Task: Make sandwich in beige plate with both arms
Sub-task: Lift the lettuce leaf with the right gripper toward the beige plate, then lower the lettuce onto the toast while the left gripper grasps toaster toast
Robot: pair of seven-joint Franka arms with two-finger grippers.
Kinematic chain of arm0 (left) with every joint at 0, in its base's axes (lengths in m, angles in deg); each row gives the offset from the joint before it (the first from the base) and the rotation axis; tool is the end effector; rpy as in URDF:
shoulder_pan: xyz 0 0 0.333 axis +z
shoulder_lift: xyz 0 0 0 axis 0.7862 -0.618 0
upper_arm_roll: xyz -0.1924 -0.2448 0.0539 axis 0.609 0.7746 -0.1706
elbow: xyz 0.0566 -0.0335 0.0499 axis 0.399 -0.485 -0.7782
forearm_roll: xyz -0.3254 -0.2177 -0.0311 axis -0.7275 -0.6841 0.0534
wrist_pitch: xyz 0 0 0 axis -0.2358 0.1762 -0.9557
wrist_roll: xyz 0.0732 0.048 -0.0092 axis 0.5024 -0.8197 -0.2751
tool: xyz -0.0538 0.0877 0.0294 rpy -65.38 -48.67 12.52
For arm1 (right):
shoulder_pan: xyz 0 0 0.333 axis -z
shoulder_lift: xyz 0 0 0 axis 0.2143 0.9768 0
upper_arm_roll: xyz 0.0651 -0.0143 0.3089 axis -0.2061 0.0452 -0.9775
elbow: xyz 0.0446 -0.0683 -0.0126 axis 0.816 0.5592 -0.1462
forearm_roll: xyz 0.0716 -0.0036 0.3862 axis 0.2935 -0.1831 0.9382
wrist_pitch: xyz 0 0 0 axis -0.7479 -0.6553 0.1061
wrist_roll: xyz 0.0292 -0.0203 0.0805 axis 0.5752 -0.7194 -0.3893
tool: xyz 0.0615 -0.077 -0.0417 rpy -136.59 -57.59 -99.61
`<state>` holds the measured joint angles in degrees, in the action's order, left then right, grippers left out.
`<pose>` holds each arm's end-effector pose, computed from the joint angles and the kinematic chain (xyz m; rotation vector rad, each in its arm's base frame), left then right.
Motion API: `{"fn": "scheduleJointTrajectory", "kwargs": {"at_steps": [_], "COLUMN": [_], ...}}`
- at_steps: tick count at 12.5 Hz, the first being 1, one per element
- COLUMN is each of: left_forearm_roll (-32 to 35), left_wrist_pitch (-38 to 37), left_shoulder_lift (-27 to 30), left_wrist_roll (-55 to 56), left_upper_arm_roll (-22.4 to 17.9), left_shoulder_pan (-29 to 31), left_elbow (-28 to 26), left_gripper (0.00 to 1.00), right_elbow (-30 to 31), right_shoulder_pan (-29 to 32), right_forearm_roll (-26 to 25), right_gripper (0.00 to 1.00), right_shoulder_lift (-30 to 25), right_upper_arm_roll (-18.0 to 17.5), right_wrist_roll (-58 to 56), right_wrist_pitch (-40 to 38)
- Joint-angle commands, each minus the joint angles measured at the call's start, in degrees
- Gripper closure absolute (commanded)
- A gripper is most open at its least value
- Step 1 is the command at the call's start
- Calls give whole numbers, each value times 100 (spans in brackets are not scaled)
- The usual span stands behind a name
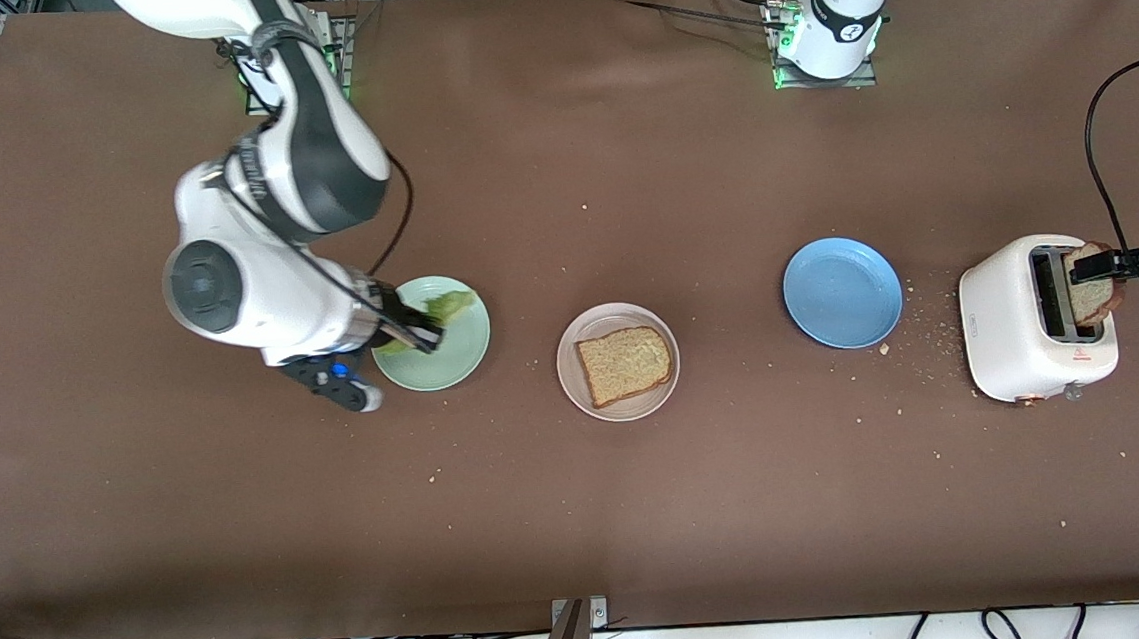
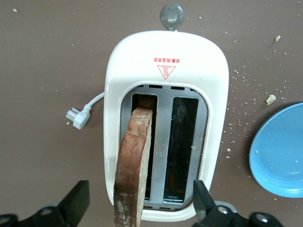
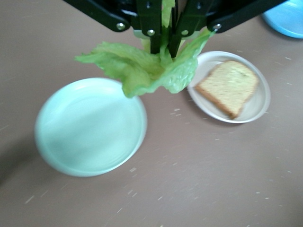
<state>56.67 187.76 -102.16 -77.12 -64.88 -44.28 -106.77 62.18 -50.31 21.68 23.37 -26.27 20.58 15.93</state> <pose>0.6055 0.2108 0.3737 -3.0889 0.0041 0.2863 0.6395 0.3385 0.4095 -2.7751 0.8658 0.3390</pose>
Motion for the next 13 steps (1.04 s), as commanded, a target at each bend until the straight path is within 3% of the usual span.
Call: {"fn": "scheduleJointTrajectory", "kwargs": {"at_steps": [1,3,4,6,9,13], "left_forearm_roll": [-145,-67,-49,-49,-49,-40], "left_wrist_pitch": [39,-57,-93,-119,-119,-1092], "left_shoulder_lift": [-77,-121,-130,-130,-104,-113], "left_wrist_roll": [-141,-159,-142,-133,-124,-116], "left_upper_arm_roll": [-20,-20,-29,-47,-47,-55], "left_shoulder_pan": [28,98,98,107,107,72], "left_elbow": [-27,-18,17,52,122,1131], "left_gripper": [42,93,100,96,100,100], "right_elbow": [-168,-177,-177,-177,-168,-168], "right_shoulder_pan": [49,-151,-292,-364,-381,-381], "right_forearm_roll": [125,81,81,133,177,169], "right_gripper": [100,100,100,100,100,100], "right_shoulder_lift": [390,733,874,1137,1568,1964], "right_upper_arm_roll": [-631,-853,-853,-949,-1458,-1723], "right_wrist_roll": [1229,1786,1971,2287,2911,2948], "right_wrist_pitch": [910,1806,2245,3054,4532,4983]}}
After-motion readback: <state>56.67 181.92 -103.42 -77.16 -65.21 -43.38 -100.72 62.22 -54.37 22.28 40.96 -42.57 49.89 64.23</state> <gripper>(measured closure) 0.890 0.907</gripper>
